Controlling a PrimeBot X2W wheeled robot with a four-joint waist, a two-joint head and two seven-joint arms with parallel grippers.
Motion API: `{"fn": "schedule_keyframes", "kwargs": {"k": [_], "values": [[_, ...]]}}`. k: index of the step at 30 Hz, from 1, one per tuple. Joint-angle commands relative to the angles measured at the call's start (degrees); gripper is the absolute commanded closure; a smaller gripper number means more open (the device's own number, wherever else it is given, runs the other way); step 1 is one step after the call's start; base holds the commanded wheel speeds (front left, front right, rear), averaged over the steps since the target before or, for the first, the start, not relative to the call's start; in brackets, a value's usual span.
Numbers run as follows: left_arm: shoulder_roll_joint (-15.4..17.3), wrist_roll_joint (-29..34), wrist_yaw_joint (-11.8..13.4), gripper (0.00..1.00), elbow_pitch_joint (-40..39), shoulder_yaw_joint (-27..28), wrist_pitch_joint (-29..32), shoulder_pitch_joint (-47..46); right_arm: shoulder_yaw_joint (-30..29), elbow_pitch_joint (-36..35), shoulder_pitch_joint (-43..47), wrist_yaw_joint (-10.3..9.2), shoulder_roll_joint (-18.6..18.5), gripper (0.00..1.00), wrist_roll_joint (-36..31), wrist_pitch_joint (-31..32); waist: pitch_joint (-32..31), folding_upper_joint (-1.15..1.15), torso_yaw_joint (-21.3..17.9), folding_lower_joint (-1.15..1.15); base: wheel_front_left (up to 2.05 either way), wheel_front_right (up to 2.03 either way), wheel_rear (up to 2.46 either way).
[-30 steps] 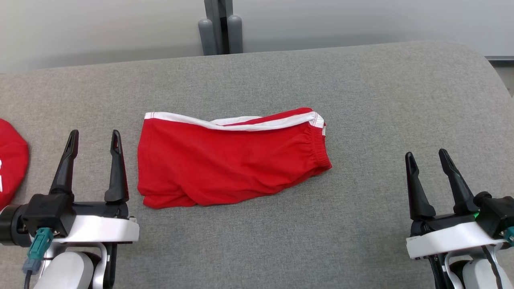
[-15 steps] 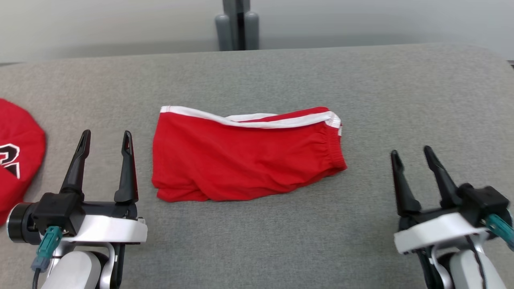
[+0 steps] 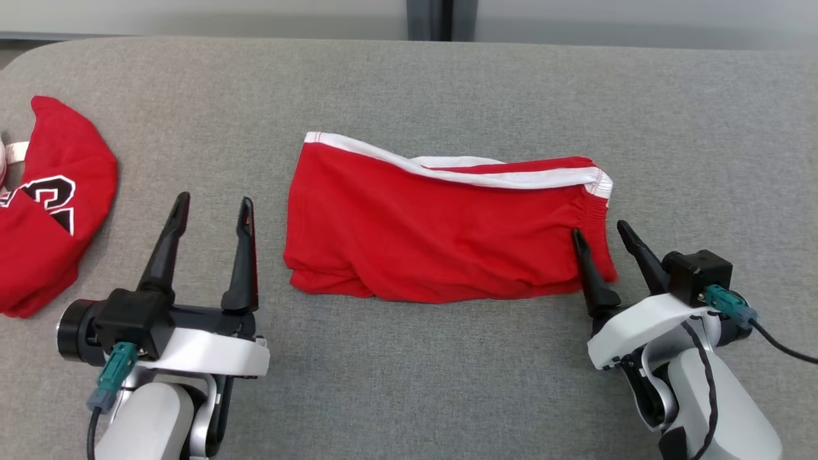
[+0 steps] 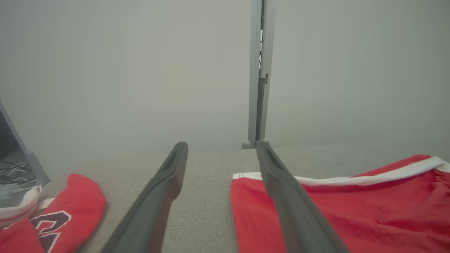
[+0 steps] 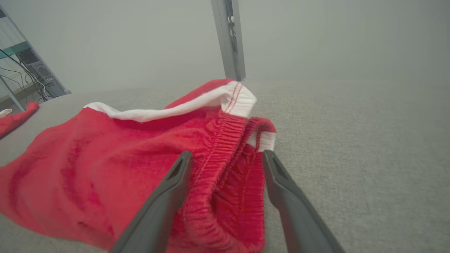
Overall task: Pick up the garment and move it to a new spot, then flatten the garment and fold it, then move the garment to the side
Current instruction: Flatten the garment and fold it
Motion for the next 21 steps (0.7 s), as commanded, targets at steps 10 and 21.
{"fn": "schedule_keyframes", "kwargs": {"k": [10, 21], "values": [[-1.5, 1.3, -2.6, 0.0, 2.0, -1.1, -0.3, -2.8, -2.1, 16.3, -5.4, 0.02, -0.5, 0.0, 0.9, -2.3, 1.6, 0.0, 1.5, 0.0, 0.0, 0.0, 0.0], [-1.9, 2.0, -4.0, 0.0, 2.7, -0.5, -0.3, -3.1, 8.3, 20.3, -8.0, 0.08, 0.0, 1.0, 10.5, -2.1, 1.4, 0.0, 0.9, 0.0, 0.0, 0.0, 0.0]]}}
